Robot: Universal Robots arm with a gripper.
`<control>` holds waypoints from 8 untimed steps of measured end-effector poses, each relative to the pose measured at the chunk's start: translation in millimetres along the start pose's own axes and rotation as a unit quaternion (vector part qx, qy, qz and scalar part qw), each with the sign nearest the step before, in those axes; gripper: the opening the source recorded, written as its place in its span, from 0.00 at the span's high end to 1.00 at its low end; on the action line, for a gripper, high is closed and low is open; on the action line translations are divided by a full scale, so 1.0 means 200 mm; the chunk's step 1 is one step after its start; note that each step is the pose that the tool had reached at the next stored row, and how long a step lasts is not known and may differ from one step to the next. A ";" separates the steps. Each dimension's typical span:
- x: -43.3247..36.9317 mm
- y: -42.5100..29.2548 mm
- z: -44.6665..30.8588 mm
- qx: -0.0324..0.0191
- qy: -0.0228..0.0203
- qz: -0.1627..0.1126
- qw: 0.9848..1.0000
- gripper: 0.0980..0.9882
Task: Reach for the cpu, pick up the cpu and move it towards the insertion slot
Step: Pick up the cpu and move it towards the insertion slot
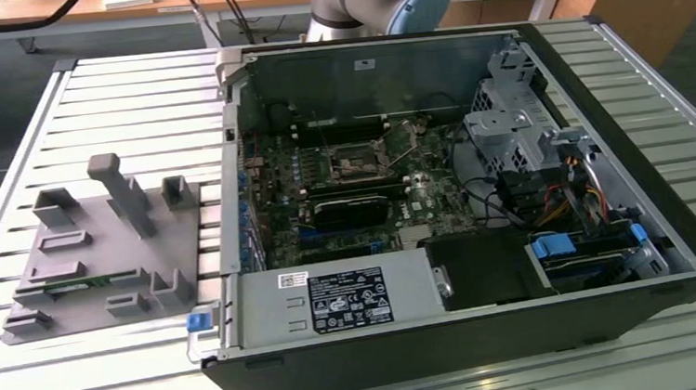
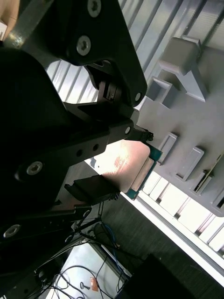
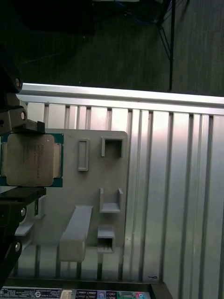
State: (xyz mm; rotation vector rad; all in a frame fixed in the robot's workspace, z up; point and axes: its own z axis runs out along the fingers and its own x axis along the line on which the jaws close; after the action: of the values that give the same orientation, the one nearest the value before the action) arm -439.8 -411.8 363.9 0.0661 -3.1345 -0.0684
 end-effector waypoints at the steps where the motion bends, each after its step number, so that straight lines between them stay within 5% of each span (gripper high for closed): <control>1: 0.000 0.000 -0.007 0.000 0.000 0.000 1.000 0.50; 8: 0.000 0.003 -0.054 0.000 0.000 0.000 1.000 0.50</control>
State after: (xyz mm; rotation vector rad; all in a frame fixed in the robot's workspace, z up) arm -439.8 -411.7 374.7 0.0661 -3.1345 -0.0684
